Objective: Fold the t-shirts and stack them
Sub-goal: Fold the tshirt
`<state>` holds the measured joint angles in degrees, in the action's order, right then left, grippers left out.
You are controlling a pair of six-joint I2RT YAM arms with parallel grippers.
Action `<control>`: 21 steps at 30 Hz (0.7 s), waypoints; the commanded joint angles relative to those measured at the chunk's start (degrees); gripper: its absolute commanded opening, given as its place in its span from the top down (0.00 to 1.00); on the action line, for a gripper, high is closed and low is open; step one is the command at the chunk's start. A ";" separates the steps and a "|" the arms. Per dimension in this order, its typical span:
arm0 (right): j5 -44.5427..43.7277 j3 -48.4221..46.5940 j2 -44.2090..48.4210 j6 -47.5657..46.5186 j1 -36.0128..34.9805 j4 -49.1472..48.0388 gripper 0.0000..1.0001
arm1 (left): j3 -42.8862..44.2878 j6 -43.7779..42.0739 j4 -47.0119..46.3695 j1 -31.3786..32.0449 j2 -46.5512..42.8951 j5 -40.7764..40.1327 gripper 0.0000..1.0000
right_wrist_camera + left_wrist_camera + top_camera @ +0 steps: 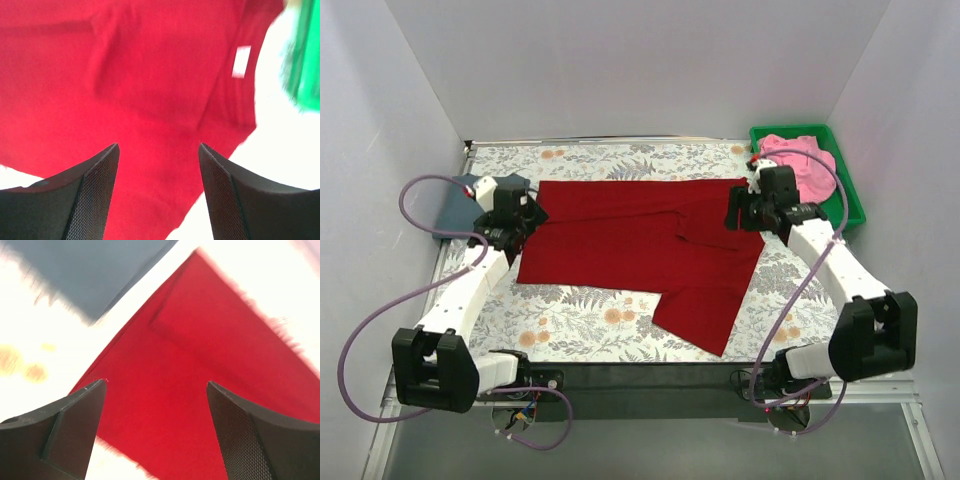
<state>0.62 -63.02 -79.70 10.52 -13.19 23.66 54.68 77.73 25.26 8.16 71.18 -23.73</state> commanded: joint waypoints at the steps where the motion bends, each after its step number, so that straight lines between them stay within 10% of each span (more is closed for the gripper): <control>1: 1.40 7.88 6.10 2.57 -0.17 3.67 0.39 | -7.81 3.91 5.07 -0.95 -2.08 -1.94 0.25; 21: 3.42 25.23 20.73 4.33 -0.08 7.10 0.42 | -14.24 9.81 -0.73 -6.23 10.91 2.20 0.39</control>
<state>3.81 -37.93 -60.01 14.06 -13.23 30.35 41.21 86.50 24.97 2.20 82.46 -20.49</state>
